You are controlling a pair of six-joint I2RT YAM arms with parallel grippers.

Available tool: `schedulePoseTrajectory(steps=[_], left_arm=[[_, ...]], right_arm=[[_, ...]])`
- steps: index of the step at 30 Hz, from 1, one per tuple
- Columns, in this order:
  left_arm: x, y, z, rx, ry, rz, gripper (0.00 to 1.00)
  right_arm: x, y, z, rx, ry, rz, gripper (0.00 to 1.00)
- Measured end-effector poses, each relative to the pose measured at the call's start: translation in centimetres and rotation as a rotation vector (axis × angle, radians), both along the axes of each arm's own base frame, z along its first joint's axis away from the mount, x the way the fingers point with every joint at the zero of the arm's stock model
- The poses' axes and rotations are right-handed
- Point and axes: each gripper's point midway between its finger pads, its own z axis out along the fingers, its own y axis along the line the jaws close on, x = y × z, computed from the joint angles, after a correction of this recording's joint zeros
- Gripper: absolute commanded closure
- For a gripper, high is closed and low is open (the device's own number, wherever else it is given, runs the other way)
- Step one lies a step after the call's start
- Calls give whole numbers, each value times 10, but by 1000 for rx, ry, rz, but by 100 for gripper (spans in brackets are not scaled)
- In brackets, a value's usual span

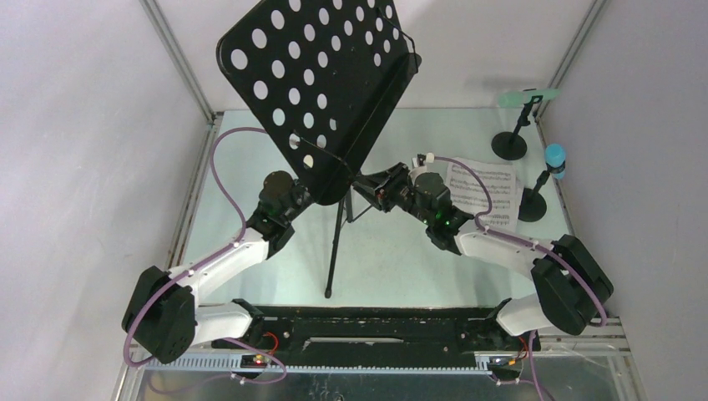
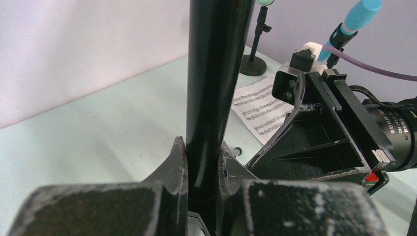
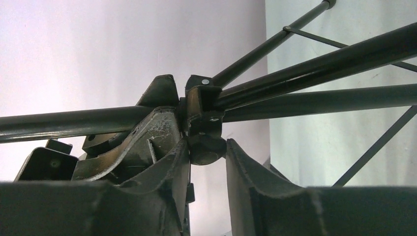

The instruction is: Pack up the instrument practice props

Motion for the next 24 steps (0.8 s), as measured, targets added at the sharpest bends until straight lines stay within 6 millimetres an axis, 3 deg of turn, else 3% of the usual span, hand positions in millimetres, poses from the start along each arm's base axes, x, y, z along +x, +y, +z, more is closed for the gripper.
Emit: schedulePoseTrajectory(steps=[7,11,16,24], left_arm=[[0,0,0,0,1,1,100],[0,0,0,0,0,1,100],[0,0,0,0,1,2,100],[3,3,0,0,2,22,100]], right_arm=[[-2,3,1,8,-3,25,91],[-3,3,1,-11,-37,36,100],[-2,3,1,-139,-192,107,100],[2,6,2,-604,-684,223,100]])
